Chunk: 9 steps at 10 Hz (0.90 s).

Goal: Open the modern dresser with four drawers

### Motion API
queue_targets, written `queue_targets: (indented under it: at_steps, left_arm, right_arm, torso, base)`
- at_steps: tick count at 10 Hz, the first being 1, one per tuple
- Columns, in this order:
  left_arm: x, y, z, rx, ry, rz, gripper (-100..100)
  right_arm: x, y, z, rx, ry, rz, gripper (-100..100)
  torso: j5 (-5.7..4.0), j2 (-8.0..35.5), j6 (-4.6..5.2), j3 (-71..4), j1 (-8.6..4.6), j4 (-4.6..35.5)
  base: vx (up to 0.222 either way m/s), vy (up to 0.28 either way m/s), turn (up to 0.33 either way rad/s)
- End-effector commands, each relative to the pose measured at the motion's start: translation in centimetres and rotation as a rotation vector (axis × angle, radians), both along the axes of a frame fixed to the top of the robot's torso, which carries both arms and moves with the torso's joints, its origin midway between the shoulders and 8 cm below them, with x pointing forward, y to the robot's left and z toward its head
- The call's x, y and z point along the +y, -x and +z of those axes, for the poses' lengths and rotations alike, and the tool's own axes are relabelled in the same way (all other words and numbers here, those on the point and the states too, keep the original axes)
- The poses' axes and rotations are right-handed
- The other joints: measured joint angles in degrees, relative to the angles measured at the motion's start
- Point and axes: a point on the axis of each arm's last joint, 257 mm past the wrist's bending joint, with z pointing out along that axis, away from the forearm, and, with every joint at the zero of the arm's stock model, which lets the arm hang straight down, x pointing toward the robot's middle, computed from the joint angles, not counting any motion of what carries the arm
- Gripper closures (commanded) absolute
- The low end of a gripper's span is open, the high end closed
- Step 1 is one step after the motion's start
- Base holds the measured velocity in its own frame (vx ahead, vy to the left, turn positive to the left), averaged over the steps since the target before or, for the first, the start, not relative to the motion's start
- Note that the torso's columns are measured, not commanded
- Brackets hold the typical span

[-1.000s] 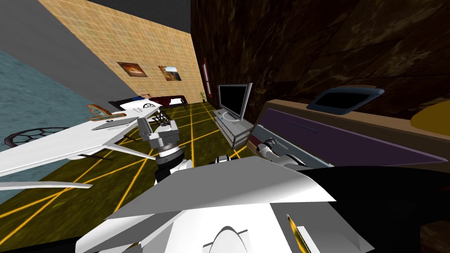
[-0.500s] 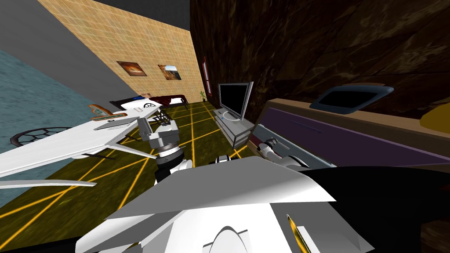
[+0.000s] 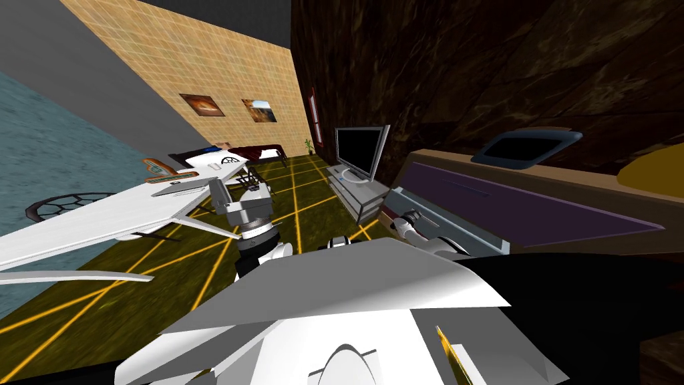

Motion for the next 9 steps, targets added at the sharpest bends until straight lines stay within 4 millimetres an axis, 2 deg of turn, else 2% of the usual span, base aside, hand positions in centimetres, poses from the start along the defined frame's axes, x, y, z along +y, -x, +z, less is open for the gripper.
queue_targets:
  at_steps: [1,2,4,5,7,9]
  left_arm:
    - [0.0,0.0,0.0,0.0,0.0,0.0,0]
    - [0.0,0.0,0.0,0.0,0.0,0.0,0]
    - [0.0,0.0,0.0,0.0,0.0,0.0,0]
    - [0.0,0.0,0.0,0.0,0.0,0.0,0]
    - [0.0,0.0,0.0,0.0,0.0,0.0,0]
    - [0.0,0.0,0.0,0.0,0.0,0.0,0]
  right_arm:
    - [0.3,-0.5,0.2,-0.006,0.0,0.004,100]
    - [-0.9,-1.0,0.9,0.0,-0.001,0.004,-100]
    - [-2.5,-1.9,2.5,0.001,-0.002,0.007,-100]
    - [-2.5,-1.9,2.5,0.001,-0.002,0.007,-100]
    - [-4.6,-3.2,4.6,-0.001,-0.004,0.012,-100]
    - [-5.1,-3.5,5.2,-0.002,-0.004,0.014,-100]
  torso:
    - [0.0,0.06,-0.01,0.03,-0.05,0.02]
    - [0.01,0.06,0.02,0.03,-0.06,0.03]
    - [-0.01,-0.15,0.12,-0.12,-0.49,-0.04]
    - [-0.09,-0.14,0.1,-0.11,-0.41,-0.07]
    - [0.11,0.03,0.11,-0.03,-0.14,0.04]
    - [0.31,0.21,0.16,0.07,0.21,0.13]
  base:
    - [-0.091,0.189,-0.004]
    - [-0.053,0.131,-0.024]
    - [-0.021,0.059,-0.015]
    - [-0.013,0.038,-0.014]
    - [-0.035,0.066,-0.015]
    - [-0.018,0.059,-0.011]
